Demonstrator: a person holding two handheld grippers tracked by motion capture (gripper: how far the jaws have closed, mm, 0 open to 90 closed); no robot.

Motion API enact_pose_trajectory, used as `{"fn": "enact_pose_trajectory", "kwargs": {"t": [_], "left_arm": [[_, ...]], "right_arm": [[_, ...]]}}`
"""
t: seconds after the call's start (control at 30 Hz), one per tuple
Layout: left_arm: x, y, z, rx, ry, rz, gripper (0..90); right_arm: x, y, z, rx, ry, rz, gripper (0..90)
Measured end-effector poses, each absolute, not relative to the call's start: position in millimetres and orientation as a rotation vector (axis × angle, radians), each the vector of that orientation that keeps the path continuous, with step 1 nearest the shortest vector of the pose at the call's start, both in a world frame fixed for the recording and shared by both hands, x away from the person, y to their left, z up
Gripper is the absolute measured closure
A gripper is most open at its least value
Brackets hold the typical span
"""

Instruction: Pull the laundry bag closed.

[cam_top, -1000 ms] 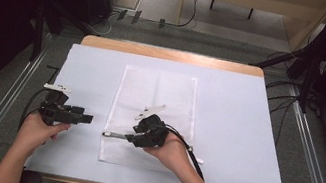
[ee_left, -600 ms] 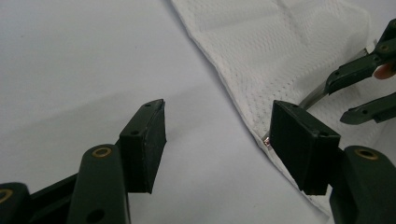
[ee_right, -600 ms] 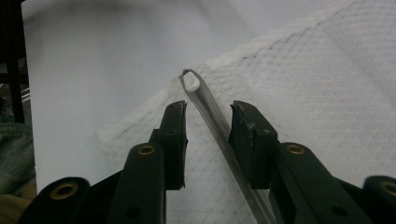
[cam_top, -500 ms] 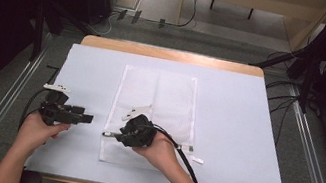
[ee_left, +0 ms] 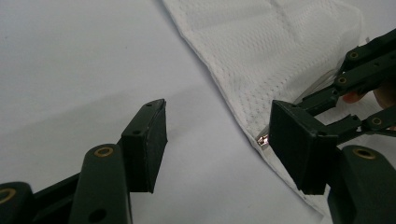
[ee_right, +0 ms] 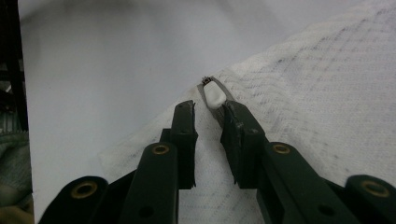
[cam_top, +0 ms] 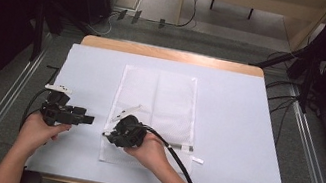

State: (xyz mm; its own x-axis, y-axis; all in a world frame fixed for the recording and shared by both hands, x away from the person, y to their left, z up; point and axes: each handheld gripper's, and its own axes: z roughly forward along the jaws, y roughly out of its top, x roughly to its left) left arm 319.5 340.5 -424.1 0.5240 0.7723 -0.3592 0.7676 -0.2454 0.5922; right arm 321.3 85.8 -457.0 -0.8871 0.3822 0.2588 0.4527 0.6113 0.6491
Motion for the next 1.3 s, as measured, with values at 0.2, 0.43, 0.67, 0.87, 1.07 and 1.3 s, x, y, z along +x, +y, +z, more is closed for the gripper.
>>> {"fn": "enact_pose_trajectory", "kwargs": {"t": [0.2,0.43,0.67,0.87,1.07,1.3], "left_arm": [[320,340,-425,2.018,1.262,-0.017,39.2],[319,340,-426,2.021,1.253,-0.008,39.2],[317,339,-428,2.040,1.234,-0.019,42.1],[317,336,-428,2.051,1.213,-0.029,42.3],[316,333,-428,2.059,1.178,-0.046,42.3],[315,322,-426,2.073,1.122,-0.083,42.9]], "right_arm": [[324,94,-459,-0.717,-2.716,-1.142,76.1],[330,102,-460,-0.729,-2.708,-1.104,78.9],[338,112,-460,-0.781,-2.688,-1.057,86.8],[337,108,-454,-0.747,-2.714,-1.077,87.5],[340,104,-443,-0.750,-2.724,-1.135,87.5],[345,101,-426,-0.748,-2.747,-1.206,87.5]]}}
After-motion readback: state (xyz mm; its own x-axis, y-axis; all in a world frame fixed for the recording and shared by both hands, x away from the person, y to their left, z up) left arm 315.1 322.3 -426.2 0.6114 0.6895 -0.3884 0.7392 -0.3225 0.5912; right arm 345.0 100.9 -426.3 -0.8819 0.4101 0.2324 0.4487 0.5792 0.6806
